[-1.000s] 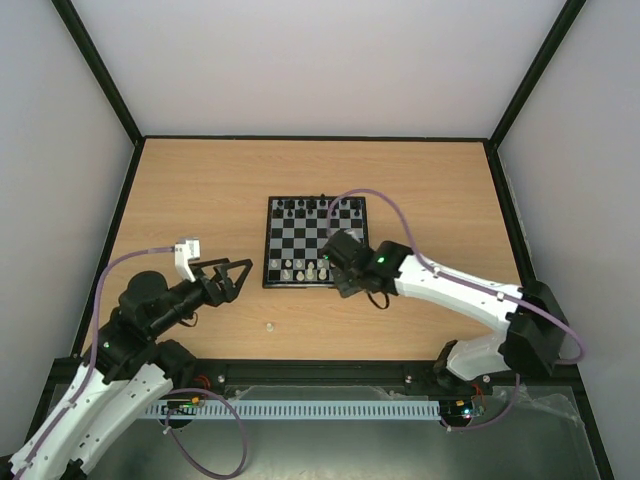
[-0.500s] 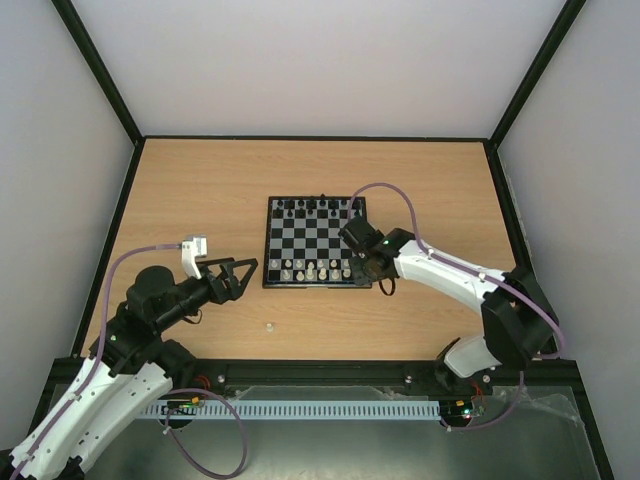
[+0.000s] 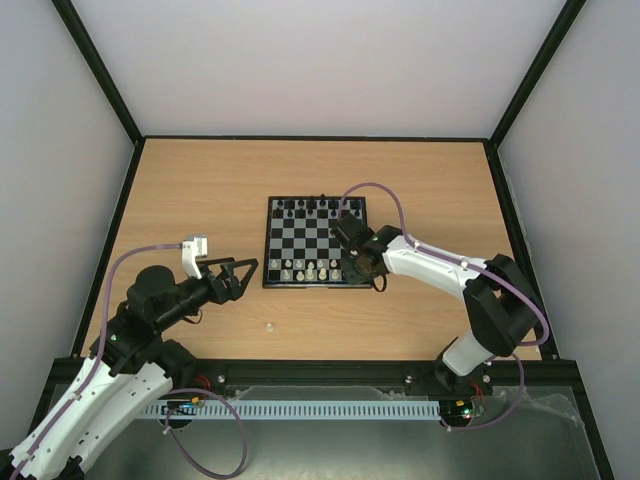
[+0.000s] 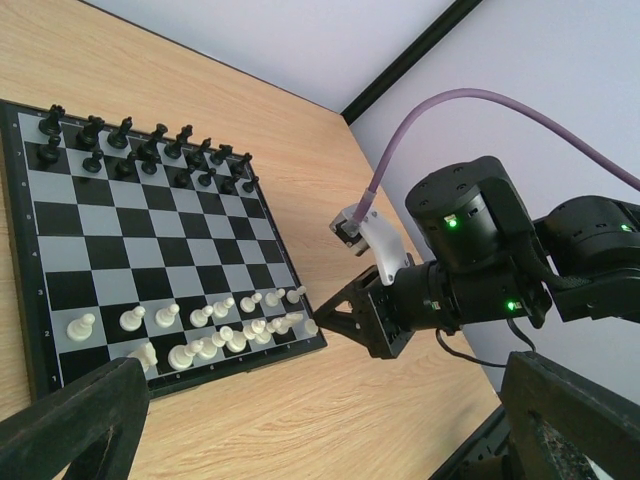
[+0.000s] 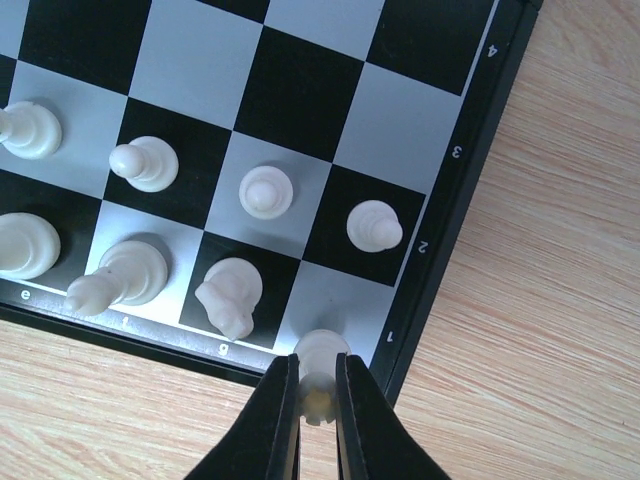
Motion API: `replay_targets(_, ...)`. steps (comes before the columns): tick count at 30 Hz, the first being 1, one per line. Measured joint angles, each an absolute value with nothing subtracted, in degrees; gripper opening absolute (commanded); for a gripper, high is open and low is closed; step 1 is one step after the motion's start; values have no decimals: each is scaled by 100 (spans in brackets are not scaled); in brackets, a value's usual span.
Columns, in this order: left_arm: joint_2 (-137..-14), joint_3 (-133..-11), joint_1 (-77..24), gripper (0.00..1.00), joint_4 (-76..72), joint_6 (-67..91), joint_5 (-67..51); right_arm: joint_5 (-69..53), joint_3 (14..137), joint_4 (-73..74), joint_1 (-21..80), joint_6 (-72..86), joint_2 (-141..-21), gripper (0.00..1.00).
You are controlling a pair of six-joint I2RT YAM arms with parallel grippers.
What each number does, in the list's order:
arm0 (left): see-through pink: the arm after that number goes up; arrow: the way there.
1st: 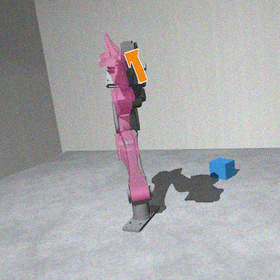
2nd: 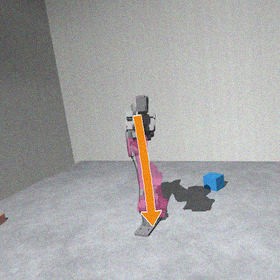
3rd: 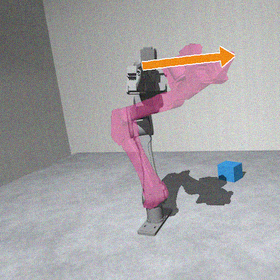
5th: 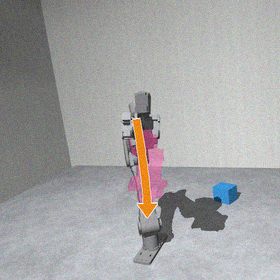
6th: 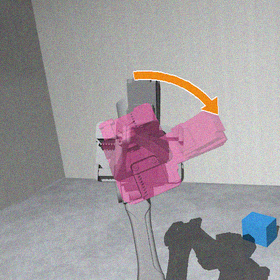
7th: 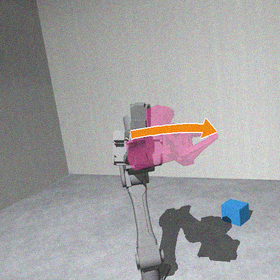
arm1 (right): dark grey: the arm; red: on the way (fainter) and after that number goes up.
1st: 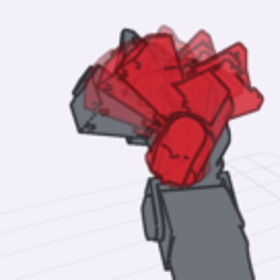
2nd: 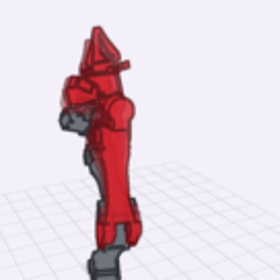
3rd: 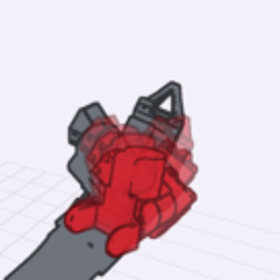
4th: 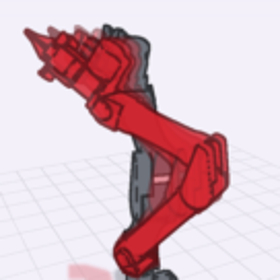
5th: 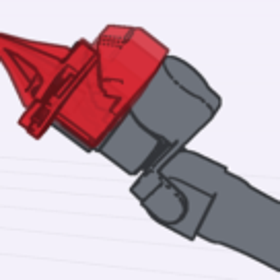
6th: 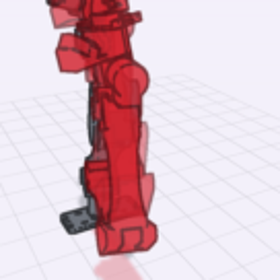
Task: Set up the chess pieces on the board
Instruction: Place the chess piece on the chessboard.
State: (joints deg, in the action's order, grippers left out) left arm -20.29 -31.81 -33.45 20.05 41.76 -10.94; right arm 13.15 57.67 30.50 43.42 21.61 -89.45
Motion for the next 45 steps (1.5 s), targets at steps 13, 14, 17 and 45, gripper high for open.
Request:
replay_targets(13, -2029, -3181, -3345, 99, 2008, 4150, -1094, 1304, 5846, 2965, 4309, 2099, -9142, 5)
replay_targets(14, -2029, -3181, -3345, 99, 2008, 4150, -1094, 1304, 5846, 2965, 4305, 2099, -9144, 5)
replay_targets(17, -2029, -3181, -3345, 99, 2008, 4147, -1094, 1304, 5846, 2965, 4298, 2097, -9155, 5)
replay_targets(45, -2003, -3181, -3345, 99, 2045, 4143, -1094, 1345, 5848, 2917, 4244, 2097, -9188, 35)
